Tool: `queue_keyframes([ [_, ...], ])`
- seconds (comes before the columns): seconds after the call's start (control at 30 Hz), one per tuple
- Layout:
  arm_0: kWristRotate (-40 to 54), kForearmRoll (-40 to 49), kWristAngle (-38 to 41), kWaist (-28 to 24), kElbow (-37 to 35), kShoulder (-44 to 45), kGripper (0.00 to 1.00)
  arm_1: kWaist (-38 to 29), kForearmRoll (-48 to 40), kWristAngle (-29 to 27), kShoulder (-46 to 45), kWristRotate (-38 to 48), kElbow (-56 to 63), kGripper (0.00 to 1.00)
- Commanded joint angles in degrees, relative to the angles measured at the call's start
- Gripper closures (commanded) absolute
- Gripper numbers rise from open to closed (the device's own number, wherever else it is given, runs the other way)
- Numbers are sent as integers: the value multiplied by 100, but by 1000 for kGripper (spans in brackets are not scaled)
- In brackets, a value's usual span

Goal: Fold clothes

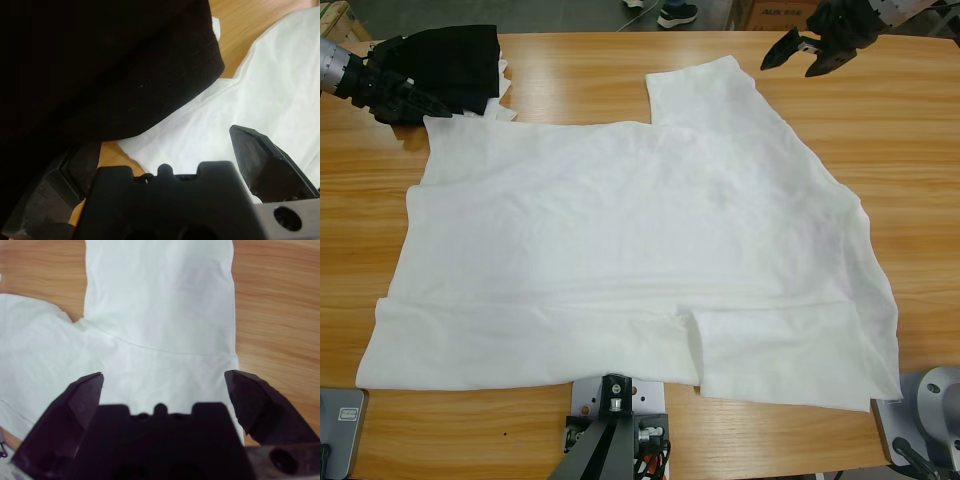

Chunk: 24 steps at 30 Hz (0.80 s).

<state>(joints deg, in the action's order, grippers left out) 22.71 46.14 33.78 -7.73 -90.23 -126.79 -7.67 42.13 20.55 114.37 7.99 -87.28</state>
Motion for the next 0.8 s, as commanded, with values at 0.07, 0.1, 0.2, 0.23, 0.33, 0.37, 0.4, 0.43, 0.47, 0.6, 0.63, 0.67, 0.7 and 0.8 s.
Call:
queue_keyframes([
  [0.07, -47, -68, 67, 105, 11, -373, 311, 82, 32, 81, 238, -69, -79, 0],
  [0.1, -42, -61, 69, 105, 13, -373, 388, 82, 32, 81, 235, -69, -79, 0],
  [0.2, -12, -31, 63, 105, 13, -369, 491, 82, 32, 90, 226, -69, -79, 0],
  [0.23, -2, -21, 51, 105, 15, -364, 563, 82, 32, 90, 226, -69, -79, 0],
  [0.33, 12, -7, 23, 100, 23, -355, 727, 83, 41, 90, 215, -69, -70, 0],
  [0.37, 19, -8, 23, 102, 29, -355, 784, 82, 41, 95, 208, -69, -70, 0],
  [0.4, 25, -8, 23, 105, 36, -353, 821, 85, 41, 98, 208, -69, -72, 0],
  [0.43, 35, -8, 16, 105, 48, -343, 948, 83, 41, 97, 210, -69, -79, 0],
  [0.47, 55, -8, 14, 105, 66, -327, 1000, 90, 34, 90, 222, -69, -82, 0],
  [0.6, 102, -5, 11, 170, 136, -264, 1000, 240, -56, 86, 460, -68, -258, 0],
  [0.63, 111, 1, 14, 195, 148, -259, 1000, 301, -52, 141, 549, -69, -369, 0],
  [0.67, 123, 4, 11, 230, 166, -259, 1000, 352, -40, 222, 643, -69, -516, 0],
  [0.7, 128, 13, 4, 269, 182, -257, 1000, 405, -30, 278, 734, -69, -655, 0],
  [0.8, 128, 37, -67, 399, 233, -206, 1000, 537, 28, 332, 1117, -64, -1088, 8],
])
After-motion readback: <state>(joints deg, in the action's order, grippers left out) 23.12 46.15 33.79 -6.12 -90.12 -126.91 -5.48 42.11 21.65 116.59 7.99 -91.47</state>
